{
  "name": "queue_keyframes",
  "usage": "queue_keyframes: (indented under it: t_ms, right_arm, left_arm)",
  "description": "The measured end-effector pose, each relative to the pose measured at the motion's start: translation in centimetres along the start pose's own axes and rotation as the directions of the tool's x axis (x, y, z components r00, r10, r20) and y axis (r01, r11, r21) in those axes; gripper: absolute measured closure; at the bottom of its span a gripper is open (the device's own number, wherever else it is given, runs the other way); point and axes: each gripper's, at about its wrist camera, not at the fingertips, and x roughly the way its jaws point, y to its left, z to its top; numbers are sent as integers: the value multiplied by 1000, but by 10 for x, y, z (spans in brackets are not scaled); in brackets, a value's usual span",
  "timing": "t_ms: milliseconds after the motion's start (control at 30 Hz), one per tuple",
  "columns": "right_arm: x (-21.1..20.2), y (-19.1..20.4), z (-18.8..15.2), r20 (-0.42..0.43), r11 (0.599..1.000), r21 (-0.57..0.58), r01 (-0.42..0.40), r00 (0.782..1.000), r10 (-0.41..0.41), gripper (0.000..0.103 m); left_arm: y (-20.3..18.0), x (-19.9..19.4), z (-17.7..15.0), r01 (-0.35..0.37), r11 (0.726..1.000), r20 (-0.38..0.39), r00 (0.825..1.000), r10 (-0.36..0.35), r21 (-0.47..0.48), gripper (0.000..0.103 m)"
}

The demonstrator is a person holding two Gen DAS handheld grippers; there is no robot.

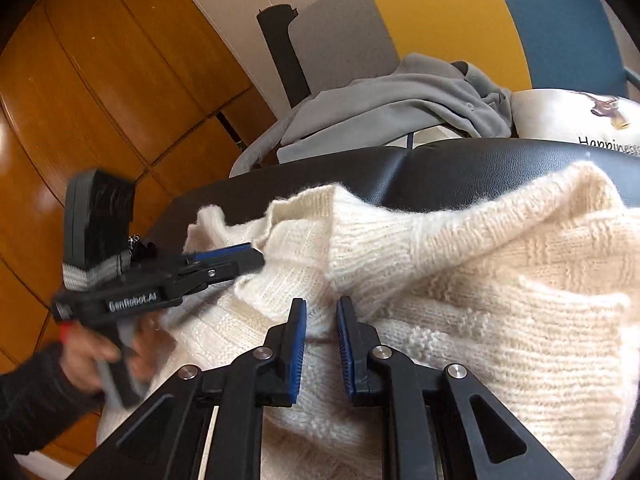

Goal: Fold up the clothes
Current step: 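Lift the hem with both grippers, fold it over the body toward the collar, release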

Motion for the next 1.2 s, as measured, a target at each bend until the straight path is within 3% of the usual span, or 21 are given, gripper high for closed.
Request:
queue_keyframes:
  t_ms: [67, 233, 267, 300, 367, 567, 667, 800, 900, 933, 1067, 1200]
  right_arm:
    - [-1, -3, 1, 0, 1000, 21, -17, 1000, 17, 86]
    - [-13, -18, 2, 14, 983, 151, -101, 995, 100, 85]
    - [-17, -22, 3, 28, 977, 180, -114, 993, 111, 78]
    - [-26, -27, 5, 59, 972, 204, -117, 992, 107, 61]
    - [-45, -35, 11, 116, 969, 227, -97, 991, 72, 39]
    - [-70, -54, 50, 173, 959, 276, -63, 985, 15, 38]
    - [-56, -64, 78, 132, 955, 294, -43, 991, 4, 38]
    - [-24, -74, 100, -32, 962, 270, 51, 999, -44, 38]
    - [-20, -78, 82, -95, 953, 217, 211, 976, -194, 40]
    - [-21, -77, 72, -91, 954, 192, 229, 972, -215, 40]
    - [-21, -60, 29, 41, 942, -24, 333, 942, -332, 40]
    - [-15, -54, 30, 36, 918, -62, 392, 920, -390, 38]
  left_arm:
    - [1, 0, 1, -7, 1000, 1, 1000, 7, -29, 79]
    - [-24, 4, 2, -130, 985, -6, 991, 131, 113, 79]
    - [-26, 4, 2, -139, 982, -3, 990, 140, 125, 79]
    - [-26, 3, 2, -141, 982, -2, 990, 142, 128, 79]
    - [-24, 4, 1, -136, 983, 2, 991, 136, 123, 79]
    - [-21, 1, -2, -122, 986, 7, 993, 122, 111, 79]
    - [-21, -1, -4, -121, 987, 10, 993, 121, 110, 79]
    - [-18, -1, -4, -106, 990, 11, 994, 106, 96, 79]
    - [-16, -2, -4, -91, 992, 13, 996, 90, 82, 79]
    - [-15, -2, -4, -86, 993, 14, 996, 85, 77, 79]
    - [-14, -2, -4, -78, 995, 16, 997, 77, 67, 79]
    - [-11, -8, -3, -59, 998, 34, 998, 58, 22, 79]
